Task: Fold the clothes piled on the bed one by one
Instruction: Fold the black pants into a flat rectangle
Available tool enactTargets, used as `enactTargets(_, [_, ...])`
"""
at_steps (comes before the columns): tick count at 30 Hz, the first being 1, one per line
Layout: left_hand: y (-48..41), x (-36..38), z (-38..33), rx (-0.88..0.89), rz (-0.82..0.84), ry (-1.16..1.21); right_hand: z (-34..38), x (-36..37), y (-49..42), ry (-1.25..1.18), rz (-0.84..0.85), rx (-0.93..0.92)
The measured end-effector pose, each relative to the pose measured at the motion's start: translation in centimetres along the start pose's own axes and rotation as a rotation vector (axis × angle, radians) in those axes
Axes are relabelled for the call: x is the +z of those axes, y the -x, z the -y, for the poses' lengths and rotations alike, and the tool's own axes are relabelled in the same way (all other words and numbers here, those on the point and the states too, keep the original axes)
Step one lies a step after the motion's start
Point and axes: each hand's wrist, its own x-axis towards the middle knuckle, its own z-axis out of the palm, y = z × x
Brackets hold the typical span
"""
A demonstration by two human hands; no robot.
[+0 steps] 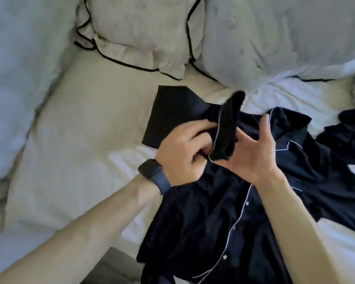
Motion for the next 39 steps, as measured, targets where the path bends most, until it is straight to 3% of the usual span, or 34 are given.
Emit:
enactTargets(4, [6.5,9.5,-7.8,0.274,0.495,-0.098,-2.1,-8.2,10.4,-0.064,-0.025,0.082])
enactTargets(9, [15.0,18.7,-14.1,0.368,0.822,-0.183,-11.8,-20.7,19.9,0.417,-0.460,0.161])
enactTargets(12, [18.9,22.2,-14.7,0.236,0.902,-0.349,-18.0,-26.2,23.7,0.551,-0.601,0.231])
enactTargets(15, [20.3,23.8,-13.4,0.038,0.861,-0.631,-22.4,-29.4,25.4,0.631,-0.686,0.221])
enactTargets(19, [20.8,23.2,-10.2,-0.256,0.981,-0.881,-26.0,-31.0,26.4,0.870,-0.763,0.188])
enactTargets(22, [20.5,22.4,-9.7,-0.329,1.056,-0.938,-27.1,-31.2,27.0,0.952,-0.874,0.125])
enactTargets(27, [19.3,22.4,-11.1,-0.359,1.052,-0.910,-26.4,-30.8,27.4,1.023,-0.898,0.206])
enactTargets(29, [18.5,22.0,-11.4,-0.402,1.000,-0.858,-25.3,-29.6,26.9,1.053,-0.926,0.116])
enactTargets(34, [14.1,20.2,-9.5,-0.524,0.709,-0.697,-18.3,-24.0,21.8,1.009,-0.810,-0.198])
enactTargets(39, [6.2,18.6,-4.2,-0.666,0.390,-0.604,-8.7,-17.7,12.1,0.852,-0.651,-0.309])
